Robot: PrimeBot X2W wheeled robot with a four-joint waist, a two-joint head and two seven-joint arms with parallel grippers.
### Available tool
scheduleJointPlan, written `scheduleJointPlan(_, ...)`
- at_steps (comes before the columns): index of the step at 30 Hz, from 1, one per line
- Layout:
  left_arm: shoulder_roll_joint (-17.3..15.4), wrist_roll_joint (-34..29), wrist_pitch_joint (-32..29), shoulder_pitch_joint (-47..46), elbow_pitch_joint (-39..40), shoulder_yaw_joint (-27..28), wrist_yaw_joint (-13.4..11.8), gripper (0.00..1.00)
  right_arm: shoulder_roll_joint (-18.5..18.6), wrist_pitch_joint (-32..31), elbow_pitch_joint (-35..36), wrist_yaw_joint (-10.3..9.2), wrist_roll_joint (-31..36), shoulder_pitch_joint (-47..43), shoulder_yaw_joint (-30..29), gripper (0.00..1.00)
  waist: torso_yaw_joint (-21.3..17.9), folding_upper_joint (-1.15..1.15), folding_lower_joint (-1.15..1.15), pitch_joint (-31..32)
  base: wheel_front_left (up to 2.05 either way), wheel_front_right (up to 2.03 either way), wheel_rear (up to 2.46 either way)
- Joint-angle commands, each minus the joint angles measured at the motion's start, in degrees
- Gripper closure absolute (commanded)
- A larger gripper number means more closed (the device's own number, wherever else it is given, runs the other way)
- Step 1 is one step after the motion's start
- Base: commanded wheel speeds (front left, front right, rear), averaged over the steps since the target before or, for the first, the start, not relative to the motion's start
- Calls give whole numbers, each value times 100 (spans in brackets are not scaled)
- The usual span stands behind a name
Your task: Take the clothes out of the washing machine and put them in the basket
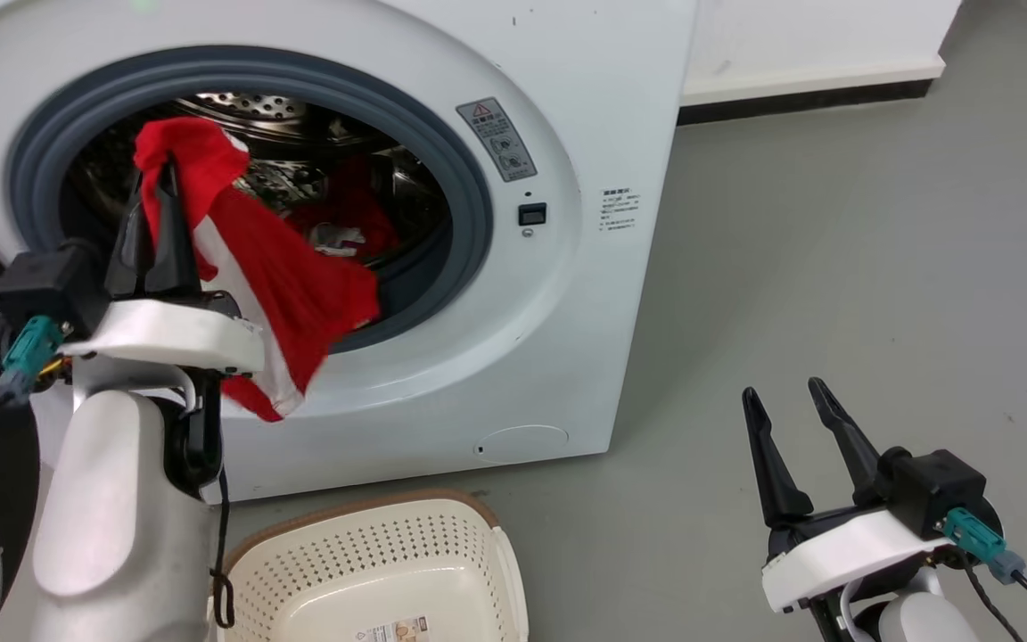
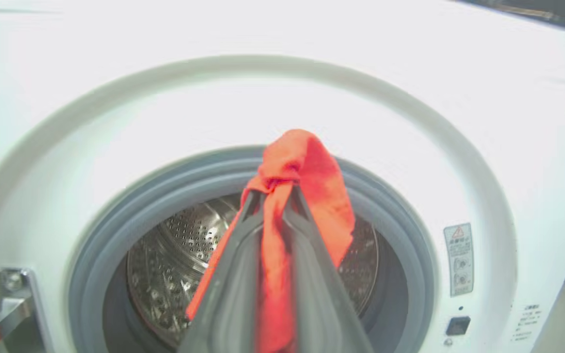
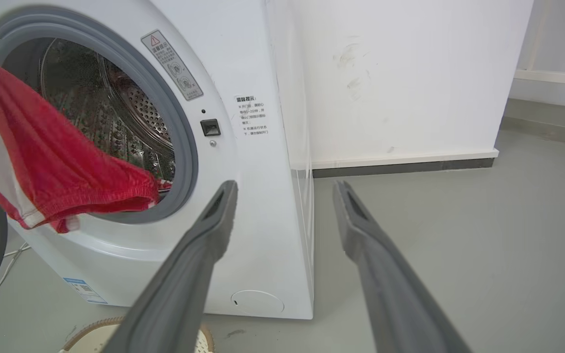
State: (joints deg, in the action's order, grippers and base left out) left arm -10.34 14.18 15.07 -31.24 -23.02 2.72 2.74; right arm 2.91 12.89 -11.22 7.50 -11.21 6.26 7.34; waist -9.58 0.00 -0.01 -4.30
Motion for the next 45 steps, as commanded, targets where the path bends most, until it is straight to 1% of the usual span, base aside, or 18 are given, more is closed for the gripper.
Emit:
scheduleJointPlan(1, 51, -33, 15, 217, 489, 22, -18, 100, -6, -63, 80, -2, 35, -96, -10, 0, 85, 0, 1, 47, 0, 0, 0)
scheduleJointPlan(5, 135, -43, -21, 747, 1473, 7, -97, 100, -5, -133, 192, -2, 43, -182, -34, 0, 158, 0, 1, 49, 0, 0, 0)
scheduleJointPlan(11, 300, -38, -387, 1799, 2686, -83, -296, 100, -5, -204, 328, -2, 62, -223, -56, 0, 242, 0, 1, -61, 0, 0, 0)
scheduleJointPlan(14, 423, 41, -587, 2362, 2950, -193, -393, 100, -6, -258, 362, -2, 104, -217, -61, 0, 303, 0, 1, -120, 0, 0, 0)
scheduleJointPlan(18, 552, 226, -810, 2937, 2784, -376, -438, 100, -5, -281, 446, -2, 135, -106, -31, 0, 359, 0, 1, -275, 0, 0, 0)
scheduleJointPlan(23, 637, 437, -770, 3249, 1975, -578, -368, 100, -6, -290, 512, -2, 140, 28, 24, 0, 393, 0, 1, -549, 0, 0, 0)
scheduleJointPlan(26, 647, 473, -609, 3122, 1344, -647, -323, 100, -5, -267, 528, -2, 130, 122, 46, 0, 384, 0, 1, -775, 0, 0, 0)
scheduleJointPlan(29, 659, 507, -420, 2818, 700, -713, -214, 100, -6, -244, 544, -2, 111, 222, 95, 0, 335, 0, 1, -1050, 0, 0, 0)
scheduleJointPlan(30, 644, 473, -320, 2568, 244, -763, -118, 100, -6, -224, 554, -2, 109, 304, 117, 0, 287, 0, 1, -1252, 0, 0, 0)
scheduleJointPlan(33, 592, 435, -198, 2117, -427, -789, -27, 100, -6, -181, 561, -2, 97, 451, 161, 0, 179, 0, 1, -1594, 0, 0, 0)
scheduleJointPlan(42, 433, 241, -2, 728, -2163, -837, 119, 100, -6, 31, 555, -2, -13, 937, 312, 0, -146, 0, 1, -2546, 0, 0, 0)
scheduleJointPlan(43, 368, 170, 13, 343, -2714, -851, 124, 100, -7, 78, 549, -2, -67, 1106, 416, 0, -264, 0, 1, -2858, 0, 0, 0)
scheduleJointPlan(45, 325, 147, 19, 126, -2990, -836, 116, 100, -6, 113, 532, -3, -118, 1210, 480, 0, -338, 0, 1, -3029, 0, 0, 0)
